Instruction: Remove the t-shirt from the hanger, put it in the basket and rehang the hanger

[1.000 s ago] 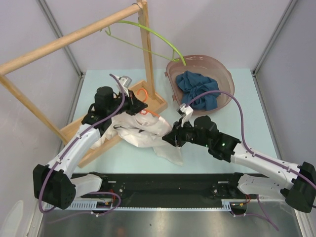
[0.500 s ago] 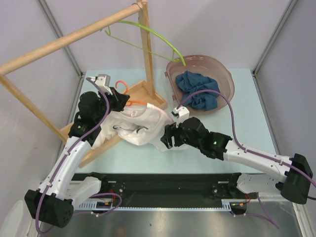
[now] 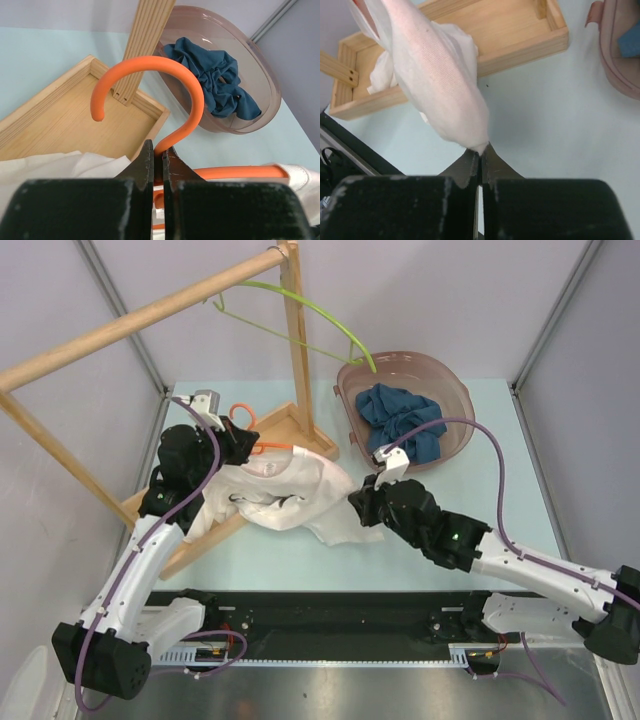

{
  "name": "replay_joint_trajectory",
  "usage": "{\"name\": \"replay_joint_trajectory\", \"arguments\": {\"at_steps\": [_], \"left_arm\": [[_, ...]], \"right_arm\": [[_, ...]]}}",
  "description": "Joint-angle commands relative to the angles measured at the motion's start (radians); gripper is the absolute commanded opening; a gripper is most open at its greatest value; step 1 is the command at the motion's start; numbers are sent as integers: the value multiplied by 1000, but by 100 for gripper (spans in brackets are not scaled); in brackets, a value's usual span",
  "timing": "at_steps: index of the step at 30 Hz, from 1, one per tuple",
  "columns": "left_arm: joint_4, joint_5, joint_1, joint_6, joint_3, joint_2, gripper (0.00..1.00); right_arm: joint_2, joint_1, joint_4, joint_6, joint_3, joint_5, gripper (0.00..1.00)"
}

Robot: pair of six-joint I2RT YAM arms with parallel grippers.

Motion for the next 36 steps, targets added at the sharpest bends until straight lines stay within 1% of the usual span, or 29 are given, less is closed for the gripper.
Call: {"name": "replay_joint_trajectory", "arguments": {"at_steps": [1,3,10,11,12,14,17,21,26,29,32,33,34,35,36], "left_arm": [[37,-28,10,-23,-1,-12,0],[32,-54,10,-23,-1,-20,0],[18,-201,23,-69,-29,-75,0],[15,-212,26,-69,-31,-81,0],[15,-215,27,-70,-32,-86,0],[12,-246,30,-76,-34,-94,0],[11,-257,33,-83,-38,-98,0],[11,-257,41,-89,-40,-98,0],[11,-258,47,-90,-43,-100,0],[14,-249,47,-93,-44,-97,0],[24,-226,49,-92,-44,-90,0],[32,-191,50,-93,-44,-83,0],[37,-180,49,-93,-44,-80,0],[43,-168,49,-93,-44,-75,0],[50,-154,49,-93,-43,-72,0]], "right_arm": [[-80,6,61,40,-5,106,0],[-119,7,70,60,-41,129,0],[-402,9,77,187,-211,302,0],[-468,7,63,204,-232,328,0],[-494,4,25,236,-260,371,0],[-563,-3,-24,256,-280,407,0],[-608,-23,-141,298,-303,430,0],[-630,-31,-210,348,-346,460,0],[-616,-39,-187,361,-375,468,0],[-561,-51,-125,336,-377,425,0],[-466,-65,-50,293,-354,314,0],[-437,-69,-32,275,-343,275,1],[-365,-74,-16,253,-328,238,8],[-331,-80,1,235,-288,164,19],[-290,-82,-2,204,-259,128,46]]}}
